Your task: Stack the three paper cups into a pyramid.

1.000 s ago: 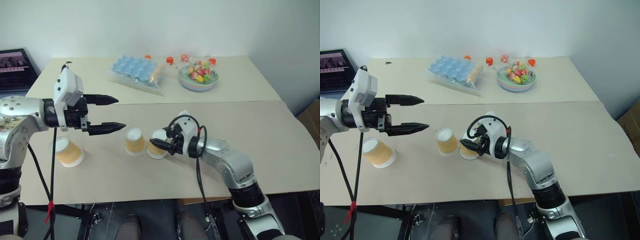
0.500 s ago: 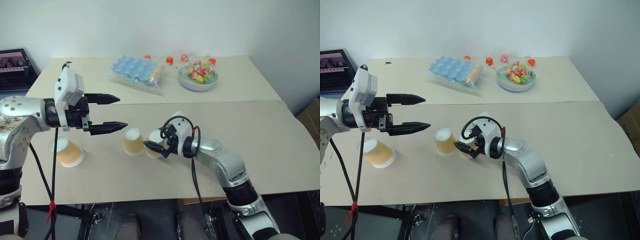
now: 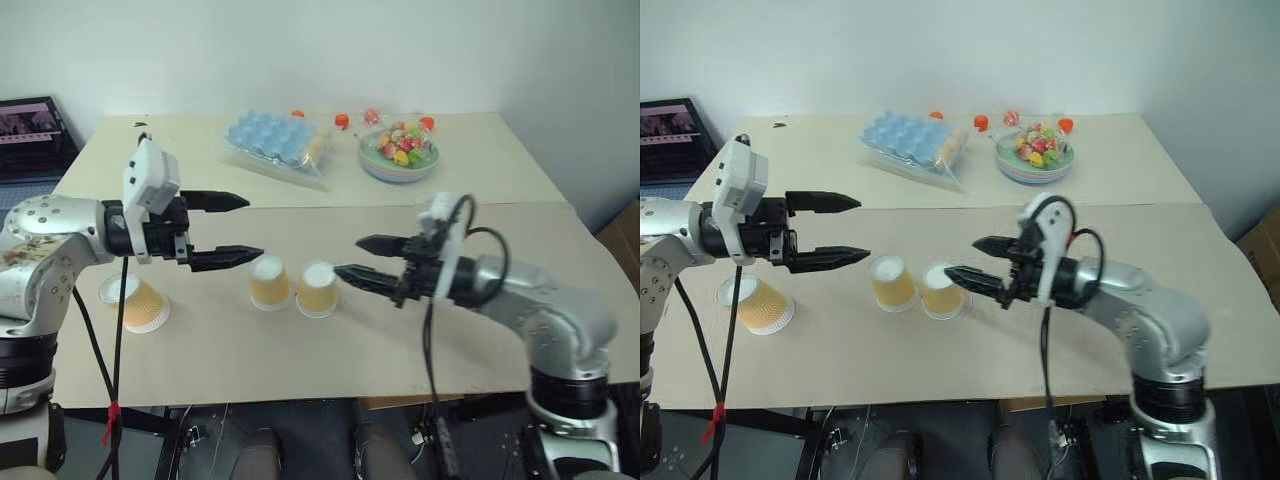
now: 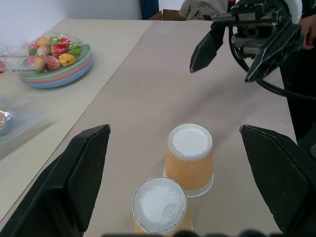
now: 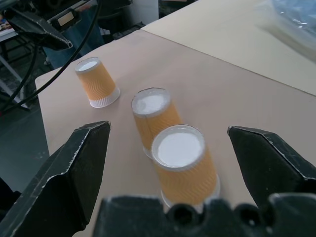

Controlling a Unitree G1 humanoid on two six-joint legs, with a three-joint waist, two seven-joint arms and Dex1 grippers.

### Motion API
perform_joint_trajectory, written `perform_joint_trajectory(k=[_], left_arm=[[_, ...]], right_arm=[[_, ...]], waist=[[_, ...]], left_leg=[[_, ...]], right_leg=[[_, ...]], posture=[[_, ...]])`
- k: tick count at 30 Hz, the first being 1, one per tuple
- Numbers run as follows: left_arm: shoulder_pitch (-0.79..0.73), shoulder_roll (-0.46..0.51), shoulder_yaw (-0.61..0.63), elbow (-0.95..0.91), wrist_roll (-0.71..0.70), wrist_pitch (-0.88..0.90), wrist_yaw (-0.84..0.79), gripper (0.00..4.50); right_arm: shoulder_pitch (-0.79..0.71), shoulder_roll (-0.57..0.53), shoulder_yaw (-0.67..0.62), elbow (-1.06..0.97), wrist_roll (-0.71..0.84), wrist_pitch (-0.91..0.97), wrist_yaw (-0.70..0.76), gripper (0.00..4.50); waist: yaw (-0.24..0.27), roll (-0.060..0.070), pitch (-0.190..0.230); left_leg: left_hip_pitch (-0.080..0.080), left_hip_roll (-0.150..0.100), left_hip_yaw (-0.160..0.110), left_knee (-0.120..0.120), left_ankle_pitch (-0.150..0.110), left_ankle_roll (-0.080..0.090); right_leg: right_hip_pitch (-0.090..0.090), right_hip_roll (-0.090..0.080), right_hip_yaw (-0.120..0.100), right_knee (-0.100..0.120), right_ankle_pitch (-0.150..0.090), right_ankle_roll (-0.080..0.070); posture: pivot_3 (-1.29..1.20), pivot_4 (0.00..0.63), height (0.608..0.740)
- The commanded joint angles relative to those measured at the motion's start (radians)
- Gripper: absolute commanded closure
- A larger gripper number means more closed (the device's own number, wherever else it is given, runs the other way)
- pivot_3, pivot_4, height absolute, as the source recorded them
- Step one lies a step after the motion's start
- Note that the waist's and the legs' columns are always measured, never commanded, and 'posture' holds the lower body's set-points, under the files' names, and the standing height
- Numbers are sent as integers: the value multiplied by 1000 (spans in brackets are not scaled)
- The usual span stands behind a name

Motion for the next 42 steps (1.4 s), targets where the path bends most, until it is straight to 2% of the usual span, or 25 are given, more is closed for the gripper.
perform_joint_trajectory(k=[1, 6, 11, 14, 27, 42], left_arm=[[-11, 17, 47, 2, 9, -27, 12, 0], [6, 38, 94, -12, 4, -11, 39, 0], [26, 44, 109, -32, 0, -6, 49, 0], [27, 44, 109, -38, -5, -2, 56, 0], [2, 20, 74, -35, 0, -8, 67, 0], [30, 46, 90, -70, -21, 13, 65, 0]], right_arm=[[-17, -112, -64, -3, 38, -23, 73, 30], [-15, -178, 9, 4, 28, -49, 141, 30], [62, -267, 128, 12, -88, -131, 203, 30], [101, -285, 230, 45, -218, -226, 194, 30], [27, -86, 441, 231, -491, -438, 113, 30], [-66, 16, 481, 449, -639, -613, 156, 30]], waist=[[0, 0, 0], [-4, 0, 0], [6, 0, 0], [8, -1, 0], [1, -1, 0], [-3, -1, 0]], left_leg=[[0, 0, 0, 0, 0, 0], [0, 0, 0, 0, 0, 0], [-1, 0, 0, 0, 0, 0], [-1, 0, 0, 0, 0, 0], [0, 0, 0, 0, 0, 0], [0, 0, 0, 0, 0, 0]], right_leg=[[0, 0, 0, 0, 0, 0], [0, 0, 0, 0, 0, 0], [0, 0, 0, -1, 0, 0], [0, 0, 0, -1, 0, 0], [0, 0, 0, 0, 0, 0], [0, 0, 0, 0, 0, 0]], posture=[[0, 150, 740], [0, 150, 740], [0, 150, 740], [0, 150, 740], [0, 150, 740], [0, 150, 740]])
